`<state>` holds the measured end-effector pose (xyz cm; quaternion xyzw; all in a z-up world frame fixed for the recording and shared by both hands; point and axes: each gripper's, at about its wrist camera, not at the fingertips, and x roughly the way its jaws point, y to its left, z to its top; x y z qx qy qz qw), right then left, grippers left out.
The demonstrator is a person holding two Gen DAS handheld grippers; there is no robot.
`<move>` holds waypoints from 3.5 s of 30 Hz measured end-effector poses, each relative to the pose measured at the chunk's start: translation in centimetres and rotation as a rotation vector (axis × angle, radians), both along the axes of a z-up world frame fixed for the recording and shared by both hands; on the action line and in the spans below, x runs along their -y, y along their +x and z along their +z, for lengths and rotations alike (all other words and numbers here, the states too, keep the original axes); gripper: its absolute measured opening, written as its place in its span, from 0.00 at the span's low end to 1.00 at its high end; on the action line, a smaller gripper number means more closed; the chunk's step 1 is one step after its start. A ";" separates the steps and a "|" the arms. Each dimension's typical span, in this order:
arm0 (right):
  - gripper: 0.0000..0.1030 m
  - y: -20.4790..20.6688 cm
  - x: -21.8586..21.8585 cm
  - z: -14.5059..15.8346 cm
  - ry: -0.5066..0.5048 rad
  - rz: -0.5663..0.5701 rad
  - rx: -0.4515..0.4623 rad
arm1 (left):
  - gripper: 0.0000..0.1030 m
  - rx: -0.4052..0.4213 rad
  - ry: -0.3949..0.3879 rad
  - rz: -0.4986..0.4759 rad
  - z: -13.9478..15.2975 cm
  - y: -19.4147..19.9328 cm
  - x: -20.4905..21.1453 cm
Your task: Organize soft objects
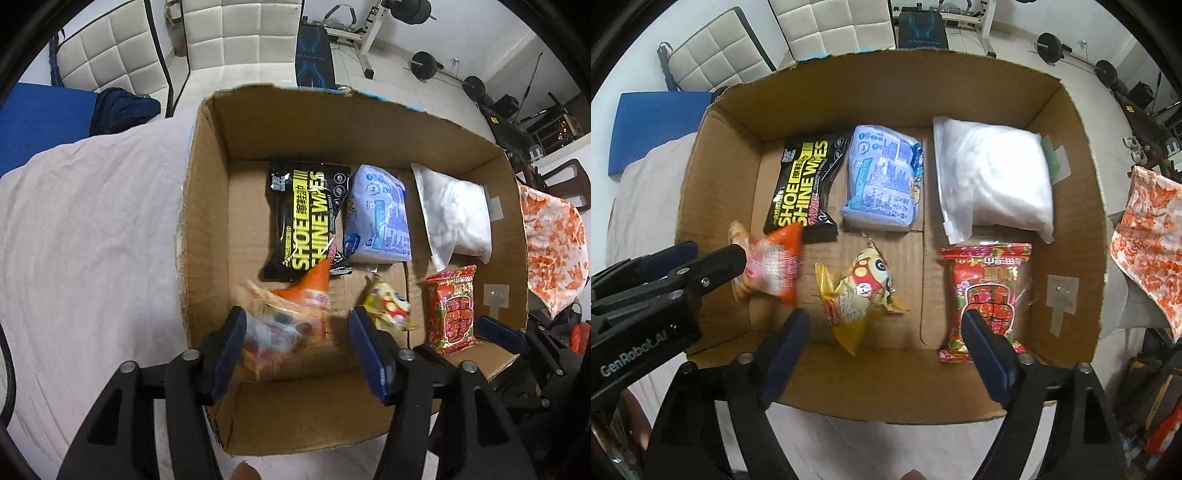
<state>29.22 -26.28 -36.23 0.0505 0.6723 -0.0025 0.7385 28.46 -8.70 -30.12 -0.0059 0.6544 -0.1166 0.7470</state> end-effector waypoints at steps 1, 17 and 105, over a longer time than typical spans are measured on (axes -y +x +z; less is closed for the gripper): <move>0.89 -0.1 0.1 0.2 -0.005 -0.003 0.005 | 0.73 0.007 -0.001 -0.001 0.2 -0.1 0.0; 1.00 -5.2 3.8 6.9 -0.049 -0.028 0.149 | 0.94 0.137 0.002 0.051 6.4 -5.0 0.9; 1.00 -31.7 0.2 37.1 -0.151 -0.079 0.579 | 1.00 0.534 0.021 0.099 30.4 -30.2 -4.0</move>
